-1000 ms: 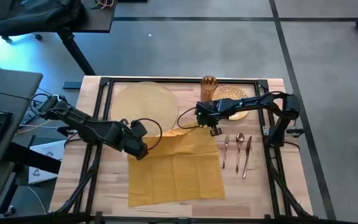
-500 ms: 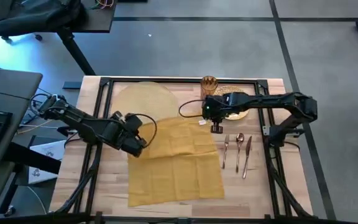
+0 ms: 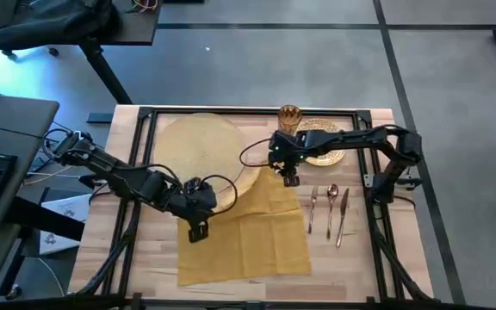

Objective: Set table place
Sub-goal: Fold the yellow table napkin

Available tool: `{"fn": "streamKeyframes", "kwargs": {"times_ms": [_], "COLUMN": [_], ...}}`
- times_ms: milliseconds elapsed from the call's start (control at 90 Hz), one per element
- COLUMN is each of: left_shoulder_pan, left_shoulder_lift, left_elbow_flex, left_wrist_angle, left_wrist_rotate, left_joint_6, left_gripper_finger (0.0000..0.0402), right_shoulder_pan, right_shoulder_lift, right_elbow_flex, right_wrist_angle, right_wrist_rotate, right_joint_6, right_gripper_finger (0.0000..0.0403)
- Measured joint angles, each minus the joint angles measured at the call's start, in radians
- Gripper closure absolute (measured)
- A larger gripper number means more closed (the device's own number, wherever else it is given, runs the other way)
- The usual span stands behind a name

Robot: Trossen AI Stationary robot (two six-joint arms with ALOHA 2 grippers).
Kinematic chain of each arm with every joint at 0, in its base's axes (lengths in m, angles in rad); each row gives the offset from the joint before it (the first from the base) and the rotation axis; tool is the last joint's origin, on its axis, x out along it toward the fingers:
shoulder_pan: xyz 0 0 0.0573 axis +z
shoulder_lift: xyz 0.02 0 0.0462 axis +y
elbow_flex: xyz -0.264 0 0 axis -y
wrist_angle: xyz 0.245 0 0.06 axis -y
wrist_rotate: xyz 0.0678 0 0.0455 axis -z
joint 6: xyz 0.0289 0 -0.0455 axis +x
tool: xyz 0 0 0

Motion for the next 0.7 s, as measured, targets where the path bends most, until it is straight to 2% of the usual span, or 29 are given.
{"fn": "streamKeyframes", "kwargs": {"times_ms": [67, 122, 256, 422, 700], "left_shoulder_pan": [0.0, -0.001, -0.011, -0.048, -0.086], "left_shoulder_lift": [0.0, 0.0, 0.0, 0.0, 0.0], "left_elbow_flex": [0.0, 0.0, 0.0, 0.0, -0.001], "left_wrist_angle": [-0.002, -0.001, 0.0, -0.001, -0.034], "left_wrist_rotate": [0.003, 0.002, 0.02, 0.053, 0.049], "left_joint_6": [-0.019, -0.026, -0.026, 0.03, 0.032], "left_gripper_finger": [0.0401, 0.0401, 0.0401, 0.0401, 0.0402], "right_shoulder_pan": [0.002, 0.002, 0.002, -0.003, -0.003], "right_shoulder_lift": [0.015, 0.027, 0.047, 0.061, 0.061], "right_elbow_flex": [0.0, 0.0, 0.0, 0.0, 0.0], "right_wrist_angle": [0.037, 0.062, 0.093, 0.094, 0.093], "right_wrist_rotate": [0.07, 0.087, 0.059, 0.001, -0.002], "right_joint_6": [-0.001, -0.006, -0.054, -0.093, -0.11], "right_gripper_finger": [0.0216, 0.0206, 0.02, 0.0211, 0.0227]}}
